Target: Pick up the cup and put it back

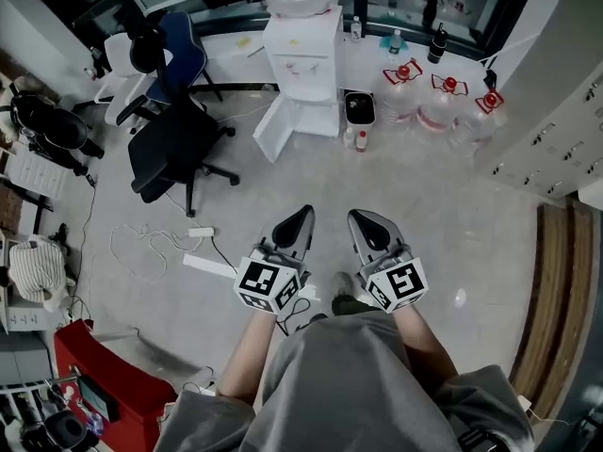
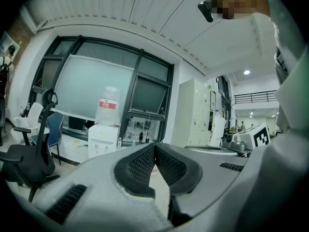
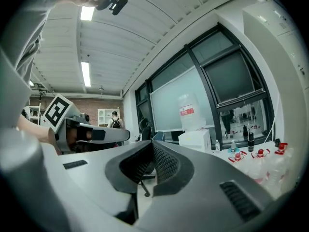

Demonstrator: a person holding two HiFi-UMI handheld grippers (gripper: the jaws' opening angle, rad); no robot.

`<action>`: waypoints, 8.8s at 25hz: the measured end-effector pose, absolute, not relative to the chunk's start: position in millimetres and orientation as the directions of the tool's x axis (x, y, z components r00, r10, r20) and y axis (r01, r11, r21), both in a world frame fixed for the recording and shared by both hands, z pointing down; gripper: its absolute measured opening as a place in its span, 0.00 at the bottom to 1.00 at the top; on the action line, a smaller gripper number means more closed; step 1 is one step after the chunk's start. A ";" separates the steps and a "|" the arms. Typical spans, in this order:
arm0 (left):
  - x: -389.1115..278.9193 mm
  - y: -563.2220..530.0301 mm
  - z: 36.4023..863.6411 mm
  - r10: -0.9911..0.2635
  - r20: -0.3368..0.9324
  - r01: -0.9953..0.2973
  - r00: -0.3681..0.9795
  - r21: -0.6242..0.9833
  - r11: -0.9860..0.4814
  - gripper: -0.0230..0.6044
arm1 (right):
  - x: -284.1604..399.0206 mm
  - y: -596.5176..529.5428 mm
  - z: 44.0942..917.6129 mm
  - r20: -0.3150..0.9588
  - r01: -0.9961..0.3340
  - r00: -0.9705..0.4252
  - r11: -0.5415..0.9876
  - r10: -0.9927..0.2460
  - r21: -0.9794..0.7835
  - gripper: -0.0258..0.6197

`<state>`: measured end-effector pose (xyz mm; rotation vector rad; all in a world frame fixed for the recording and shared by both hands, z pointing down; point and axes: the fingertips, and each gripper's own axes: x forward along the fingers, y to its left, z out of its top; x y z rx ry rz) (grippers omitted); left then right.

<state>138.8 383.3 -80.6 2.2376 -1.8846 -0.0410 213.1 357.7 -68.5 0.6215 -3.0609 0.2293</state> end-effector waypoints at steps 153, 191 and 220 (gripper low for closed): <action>-191.5 -327.3 835.5 -0.934 0.320 -0.987 0.156 0.018 -0.159 0.46 | -13.6 -177.4 724.7 0.169 -0.696 -0.714 0.664 -0.679 -0.273 0.06; -147.5 -120.3 485.8 -0.830 0.161 -0.843 0.534 0.023 -0.538 0.45 | -46.7 -151.6 522.5 0.014 -0.674 -0.730 0.718 -0.683 -0.175 0.06; -180.2 -126.0 532.6 -0.868 0.201 -0.890 0.455 0.064 -0.452 0.45 | -58.8 -148.2 553.6 0.024 -0.649 -0.755 0.742 -0.655 -0.171 0.06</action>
